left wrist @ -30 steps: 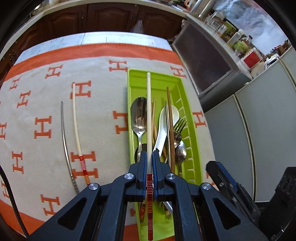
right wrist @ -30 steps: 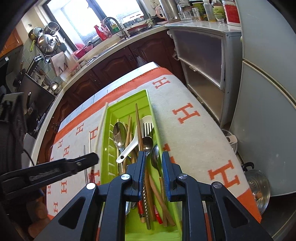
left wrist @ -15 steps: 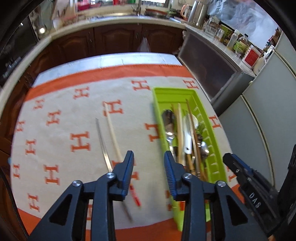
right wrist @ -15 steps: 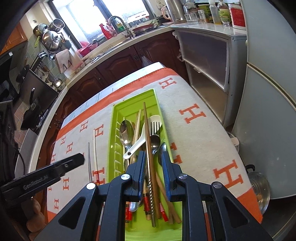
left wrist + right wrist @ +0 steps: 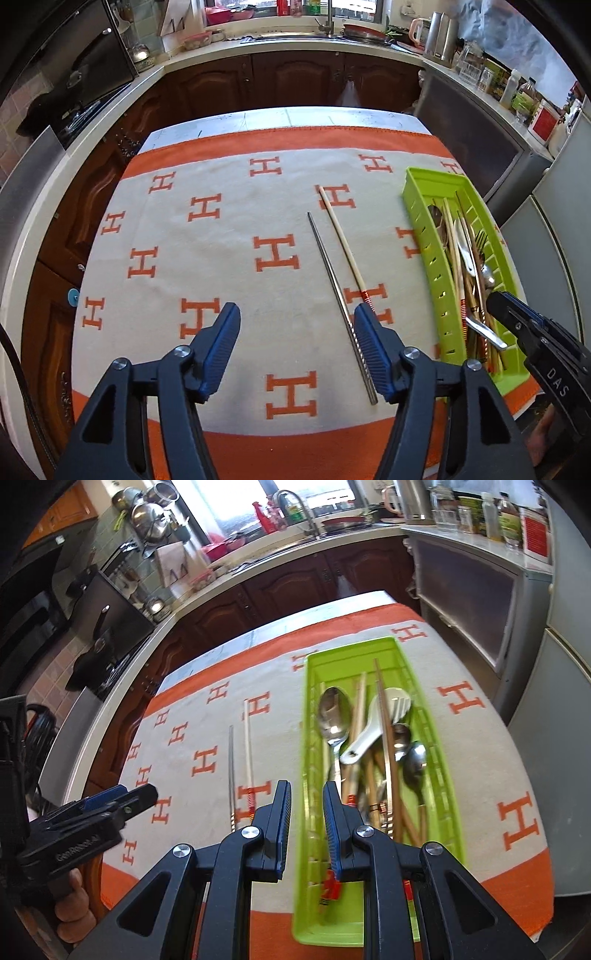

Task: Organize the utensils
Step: 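Move both tools back to the last metal and red-striped chopsticks, then grasp the metal chopstick with the left tool while the right tool grasps the red-striped chopstick, then carry both chopsticks into the green tray and open both tools to release them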

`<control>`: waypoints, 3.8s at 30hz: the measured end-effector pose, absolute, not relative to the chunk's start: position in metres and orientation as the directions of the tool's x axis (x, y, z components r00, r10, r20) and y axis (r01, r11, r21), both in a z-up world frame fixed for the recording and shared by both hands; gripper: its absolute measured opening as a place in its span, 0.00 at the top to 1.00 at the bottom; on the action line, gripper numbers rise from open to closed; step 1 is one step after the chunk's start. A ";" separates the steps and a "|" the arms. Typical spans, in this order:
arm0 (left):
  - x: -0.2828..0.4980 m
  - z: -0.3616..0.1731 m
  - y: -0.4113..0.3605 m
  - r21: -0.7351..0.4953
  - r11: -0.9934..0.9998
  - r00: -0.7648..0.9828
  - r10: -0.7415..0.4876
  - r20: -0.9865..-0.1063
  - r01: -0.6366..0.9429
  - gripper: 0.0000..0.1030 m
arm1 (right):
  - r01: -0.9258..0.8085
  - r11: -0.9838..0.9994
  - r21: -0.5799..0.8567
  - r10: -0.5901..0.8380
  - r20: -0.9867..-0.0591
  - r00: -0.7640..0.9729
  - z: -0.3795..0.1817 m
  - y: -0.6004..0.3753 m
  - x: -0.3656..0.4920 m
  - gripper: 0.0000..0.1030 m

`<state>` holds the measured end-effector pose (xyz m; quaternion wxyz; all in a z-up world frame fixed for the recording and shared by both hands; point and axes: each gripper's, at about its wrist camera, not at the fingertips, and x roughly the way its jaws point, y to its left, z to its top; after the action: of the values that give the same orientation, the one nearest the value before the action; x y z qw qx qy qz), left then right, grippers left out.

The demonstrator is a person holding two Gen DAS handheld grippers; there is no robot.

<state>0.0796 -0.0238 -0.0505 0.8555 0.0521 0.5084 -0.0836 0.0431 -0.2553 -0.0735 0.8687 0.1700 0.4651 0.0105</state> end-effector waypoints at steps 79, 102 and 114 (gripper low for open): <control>0.090 -0.092 0.014 -0.183 0.977 0.420 -0.213 -0.882 0.110 0.97 | 0.011 0.954 0.299 0.250 -0.818 0.518 -0.095 -0.193 0.093 0.95; 0.106 -0.068 -0.127 -0.247 0.935 0.346 -0.327 -0.880 0.255 0.96 | 0.284 0.923 0.260 0.081 -0.851 0.519 -0.102 -0.332 0.054 0.94; 0.107 -0.068 -0.144 -0.203 0.950 0.433 -0.291 -0.853 0.239 0.96 | 0.305 0.913 0.270 0.089 -0.864 0.496 -0.120 -0.335 0.064 0.93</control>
<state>0.1073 -0.1441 -0.0683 0.8462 -0.0259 0.5087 -0.1566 0.0641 -0.3349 -0.1203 0.8419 0.1982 0.4979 -0.0641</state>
